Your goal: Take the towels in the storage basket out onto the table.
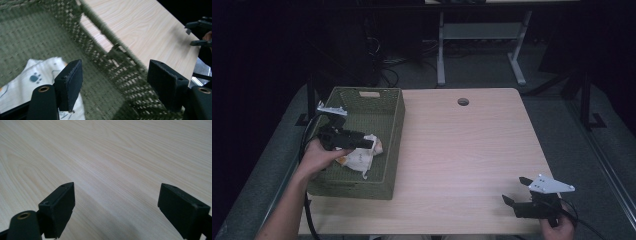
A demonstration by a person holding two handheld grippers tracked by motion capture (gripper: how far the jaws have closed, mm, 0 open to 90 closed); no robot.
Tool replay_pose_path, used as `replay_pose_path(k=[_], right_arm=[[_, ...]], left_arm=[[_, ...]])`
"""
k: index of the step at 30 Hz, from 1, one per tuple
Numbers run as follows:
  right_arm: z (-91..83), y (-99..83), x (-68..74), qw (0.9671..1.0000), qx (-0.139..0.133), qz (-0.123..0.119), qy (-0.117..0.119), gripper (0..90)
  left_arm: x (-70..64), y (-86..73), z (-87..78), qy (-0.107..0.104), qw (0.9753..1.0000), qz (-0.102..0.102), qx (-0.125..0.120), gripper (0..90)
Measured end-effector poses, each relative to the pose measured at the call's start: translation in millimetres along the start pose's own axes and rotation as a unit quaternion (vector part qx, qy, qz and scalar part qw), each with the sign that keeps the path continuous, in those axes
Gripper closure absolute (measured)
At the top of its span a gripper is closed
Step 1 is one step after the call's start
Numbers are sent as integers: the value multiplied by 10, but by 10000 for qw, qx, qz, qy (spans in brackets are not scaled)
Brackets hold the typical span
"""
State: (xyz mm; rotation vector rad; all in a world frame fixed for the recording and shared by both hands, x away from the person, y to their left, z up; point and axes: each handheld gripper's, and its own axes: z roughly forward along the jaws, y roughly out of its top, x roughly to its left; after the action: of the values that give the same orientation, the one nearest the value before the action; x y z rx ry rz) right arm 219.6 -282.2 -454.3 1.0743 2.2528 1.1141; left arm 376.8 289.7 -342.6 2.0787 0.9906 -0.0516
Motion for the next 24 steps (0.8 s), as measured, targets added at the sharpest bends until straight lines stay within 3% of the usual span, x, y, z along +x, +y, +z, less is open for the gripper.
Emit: replay_pose_path(k=[10,15,24], right_arm=[[4,0,-3,10000,4,-26,10,140],[0,0,-4,10000,0,-25,16,140],[1,0,0,10000,-9,-21,19,140]], left_arm=[[147,2,71,272,9994,-186,135,281],[231,-15,115,481,9979,-319,298,280],[351,-69,115,679,9955,-576,322,278]])
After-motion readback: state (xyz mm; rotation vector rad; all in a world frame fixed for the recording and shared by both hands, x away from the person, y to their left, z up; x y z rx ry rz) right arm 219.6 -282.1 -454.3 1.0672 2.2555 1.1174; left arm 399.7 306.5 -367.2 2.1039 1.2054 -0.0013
